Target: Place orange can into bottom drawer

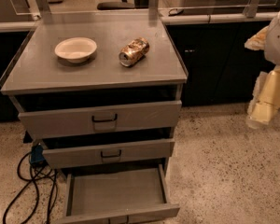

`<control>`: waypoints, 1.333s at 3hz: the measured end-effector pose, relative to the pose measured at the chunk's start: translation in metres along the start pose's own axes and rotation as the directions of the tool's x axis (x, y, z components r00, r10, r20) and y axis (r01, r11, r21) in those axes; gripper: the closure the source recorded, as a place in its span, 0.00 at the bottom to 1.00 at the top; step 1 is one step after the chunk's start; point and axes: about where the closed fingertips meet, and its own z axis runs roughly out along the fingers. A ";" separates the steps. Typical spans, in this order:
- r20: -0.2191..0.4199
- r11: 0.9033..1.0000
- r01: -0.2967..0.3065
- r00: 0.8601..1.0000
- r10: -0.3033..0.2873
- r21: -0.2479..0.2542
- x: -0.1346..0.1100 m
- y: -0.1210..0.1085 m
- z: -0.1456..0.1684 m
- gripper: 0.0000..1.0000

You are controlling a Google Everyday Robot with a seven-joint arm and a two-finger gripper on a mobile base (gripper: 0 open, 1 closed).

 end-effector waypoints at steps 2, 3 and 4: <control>0.012 1.000 0.025 1.000 -0.024 -0.009 -0.007 -0.003 0.005 0.00; 0.090 0.990 0.133 0.988 -0.128 -0.050 -0.046 -0.013 0.030 0.00; 0.223 0.962 0.263 0.945 -0.240 -0.080 -0.119 -0.034 0.071 0.00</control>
Offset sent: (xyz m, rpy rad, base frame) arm 0.0109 0.0129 -0.0108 0.0122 0.0291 0.0621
